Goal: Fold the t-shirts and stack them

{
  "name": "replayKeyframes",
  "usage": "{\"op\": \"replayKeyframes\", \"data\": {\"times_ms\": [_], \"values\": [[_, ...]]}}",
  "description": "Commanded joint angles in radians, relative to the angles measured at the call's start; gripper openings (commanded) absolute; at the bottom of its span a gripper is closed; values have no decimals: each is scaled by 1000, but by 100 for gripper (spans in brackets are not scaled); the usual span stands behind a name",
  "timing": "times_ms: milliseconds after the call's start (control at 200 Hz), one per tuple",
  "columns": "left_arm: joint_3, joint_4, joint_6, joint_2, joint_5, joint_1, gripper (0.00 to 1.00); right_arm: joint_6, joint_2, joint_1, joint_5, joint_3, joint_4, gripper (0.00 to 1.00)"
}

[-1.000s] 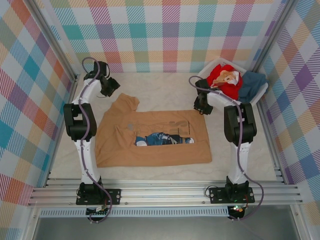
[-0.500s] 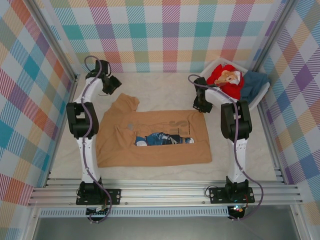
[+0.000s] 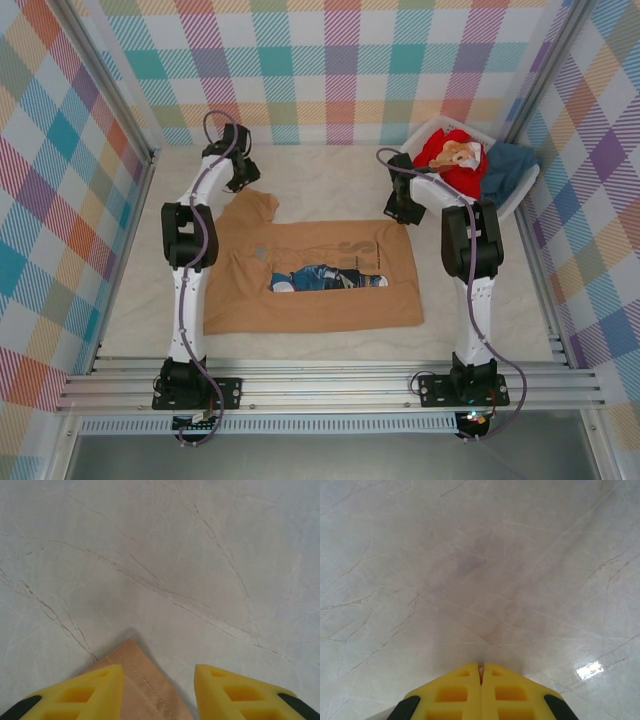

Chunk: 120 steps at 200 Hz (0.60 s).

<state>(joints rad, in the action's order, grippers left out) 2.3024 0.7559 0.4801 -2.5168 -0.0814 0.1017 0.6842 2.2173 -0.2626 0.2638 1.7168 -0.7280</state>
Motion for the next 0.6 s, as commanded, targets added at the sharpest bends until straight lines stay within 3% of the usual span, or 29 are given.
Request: {"op": "replayKeyframes", "data": {"times_ms": [0,135,400,595], "values": [[72,33,-36,-55,-34,-10,41,-5,6,-9,-15,1,-13,0],[135,98,-34,-102,-82,-11,40,-6,5,-9,-19,-5,-11,0],[136,127,-32,-124,-59,-5,35,-15,0,-9,-21,-8,-9,0],[135,154,-30,-138,-41,-3,18,-11,-1,-9,-27,-16,-4,0]]}}
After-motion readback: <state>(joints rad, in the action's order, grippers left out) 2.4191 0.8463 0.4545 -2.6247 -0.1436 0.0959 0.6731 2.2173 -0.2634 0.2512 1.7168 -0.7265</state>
